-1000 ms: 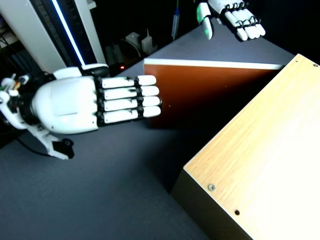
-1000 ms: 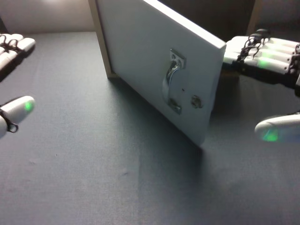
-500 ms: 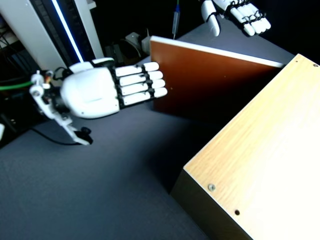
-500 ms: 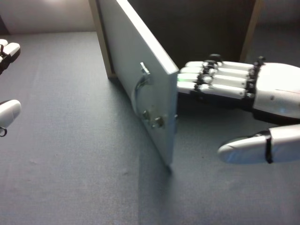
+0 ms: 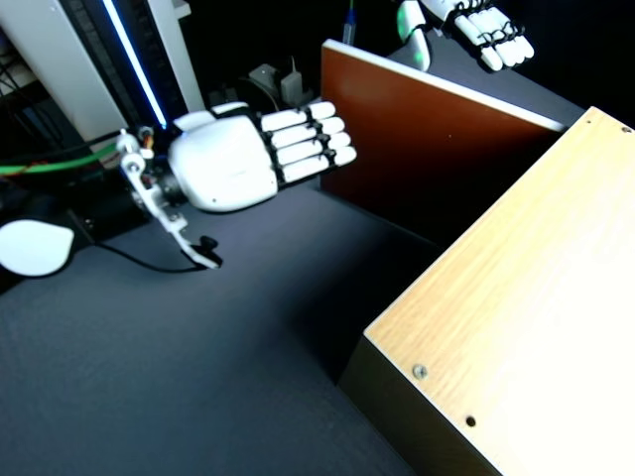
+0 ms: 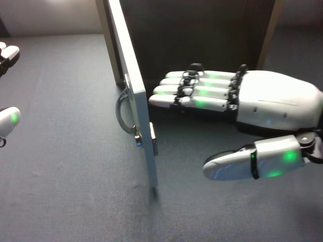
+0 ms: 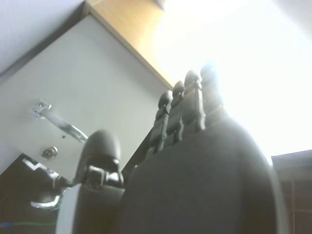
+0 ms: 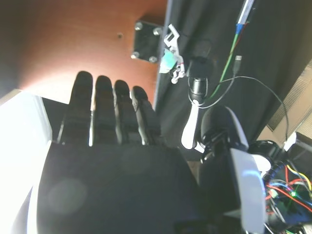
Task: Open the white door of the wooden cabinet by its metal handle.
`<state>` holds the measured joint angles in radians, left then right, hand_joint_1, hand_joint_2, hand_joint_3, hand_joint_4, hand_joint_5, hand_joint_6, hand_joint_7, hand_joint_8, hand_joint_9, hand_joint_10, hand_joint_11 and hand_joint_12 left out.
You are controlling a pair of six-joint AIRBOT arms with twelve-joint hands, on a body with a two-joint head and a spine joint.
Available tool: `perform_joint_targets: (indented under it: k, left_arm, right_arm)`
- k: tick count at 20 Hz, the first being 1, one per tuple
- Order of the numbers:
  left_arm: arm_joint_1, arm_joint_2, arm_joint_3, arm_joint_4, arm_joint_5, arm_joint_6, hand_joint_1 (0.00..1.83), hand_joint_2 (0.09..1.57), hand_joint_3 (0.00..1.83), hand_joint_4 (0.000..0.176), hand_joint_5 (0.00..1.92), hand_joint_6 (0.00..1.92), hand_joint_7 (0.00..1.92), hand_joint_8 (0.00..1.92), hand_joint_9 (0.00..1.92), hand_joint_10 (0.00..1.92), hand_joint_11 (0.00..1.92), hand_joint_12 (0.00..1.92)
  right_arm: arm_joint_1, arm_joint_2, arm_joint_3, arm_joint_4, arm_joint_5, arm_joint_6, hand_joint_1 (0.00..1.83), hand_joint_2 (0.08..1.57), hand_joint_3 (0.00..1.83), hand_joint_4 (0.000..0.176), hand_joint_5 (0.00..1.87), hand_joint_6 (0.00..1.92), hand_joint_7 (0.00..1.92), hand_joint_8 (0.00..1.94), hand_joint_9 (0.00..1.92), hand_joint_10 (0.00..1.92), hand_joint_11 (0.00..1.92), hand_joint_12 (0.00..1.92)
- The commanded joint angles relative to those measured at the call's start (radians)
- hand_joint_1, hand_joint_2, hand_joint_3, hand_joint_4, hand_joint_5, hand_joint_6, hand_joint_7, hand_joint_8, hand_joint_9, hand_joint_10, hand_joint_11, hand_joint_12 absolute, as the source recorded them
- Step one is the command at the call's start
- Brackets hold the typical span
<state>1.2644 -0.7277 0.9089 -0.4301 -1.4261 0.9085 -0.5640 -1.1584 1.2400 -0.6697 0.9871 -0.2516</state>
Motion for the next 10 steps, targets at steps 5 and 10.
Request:
perform_joint_targets:
  k: [5,10]
  left_arm:
    - [0.001,0.004,0.0,-0.011,-0.12,-0.004,0.0,1.53,0.04,0.0,0.0,0.0,0.0,0.0,0.0,0.0,0.0,0.0]
    - [0.001,0.002,0.005,-0.012,-0.115,-0.009,0.0,1.54,0.04,0.0,0.0,0.0,0.0,0.0,0.0,0.0,0.0,0.0]
  right_arm:
    - [0.06,-0.052,0.016,0.02,0.099,0.014,0.16,1.27,0.0,0.0,0.0,0.0,0.0,0.0,0.0,0.0,0.0,0.0]
    - [0.093,-0.091,0.025,-0.013,0.087,0.015,0.1,1.28,0.0,0.0,0.0,0.0,0.0,0.0,0.0,0.0,0.0,0.0]
